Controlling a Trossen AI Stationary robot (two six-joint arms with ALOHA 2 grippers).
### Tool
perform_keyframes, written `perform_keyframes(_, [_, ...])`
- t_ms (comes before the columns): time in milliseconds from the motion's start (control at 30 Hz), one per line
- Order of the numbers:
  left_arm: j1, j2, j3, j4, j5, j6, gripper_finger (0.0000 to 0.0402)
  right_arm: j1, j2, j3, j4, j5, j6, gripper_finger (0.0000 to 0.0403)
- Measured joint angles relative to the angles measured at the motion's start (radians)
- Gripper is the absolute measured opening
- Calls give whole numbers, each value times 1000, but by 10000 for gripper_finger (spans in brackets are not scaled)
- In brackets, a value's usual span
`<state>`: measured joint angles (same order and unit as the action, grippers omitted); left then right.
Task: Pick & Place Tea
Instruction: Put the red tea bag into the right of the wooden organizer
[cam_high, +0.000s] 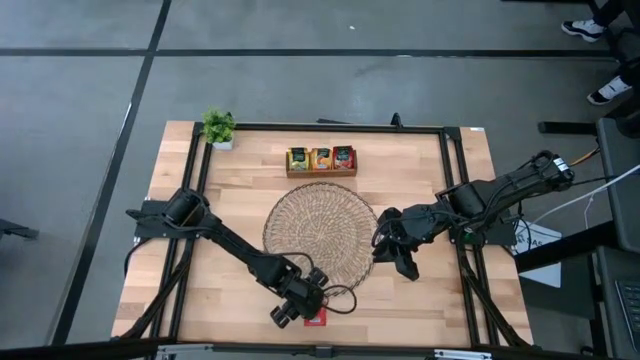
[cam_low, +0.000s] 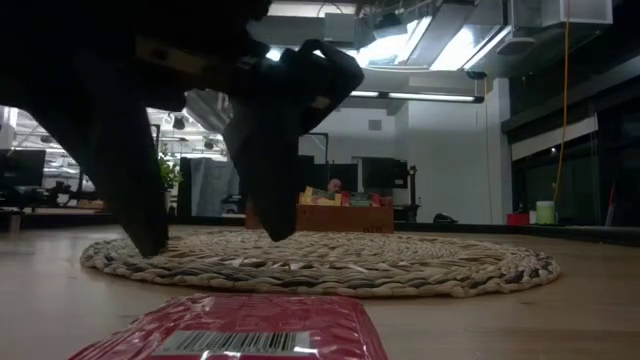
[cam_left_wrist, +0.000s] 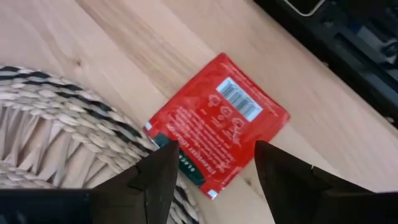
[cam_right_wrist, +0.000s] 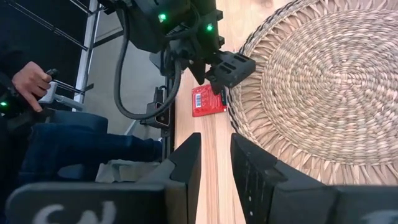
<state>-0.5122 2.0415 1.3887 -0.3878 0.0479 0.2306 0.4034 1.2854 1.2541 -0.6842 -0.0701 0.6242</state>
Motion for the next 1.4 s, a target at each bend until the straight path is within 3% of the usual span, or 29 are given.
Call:
perform_keyframes(633, [-16,68,-2,15,6,16,202,0,0,0,0,0,4,88])
perform_keyframes(733, [-16,70,-3,8,7,16,174,0,0,0,1,1,4,88])
perform_keyframes(1000, [-16,73,-4,0,48,-19,15,0,0,0,2,25,4,88])
perform_keyframes(1200, [-13,45,-8,-22,24,-27,9,0,0,0,3,25,1,88])
perform_keyframes(1400, [8,-72,0,-126,-105,-75,5,0,0,0,12,25,-4,88])
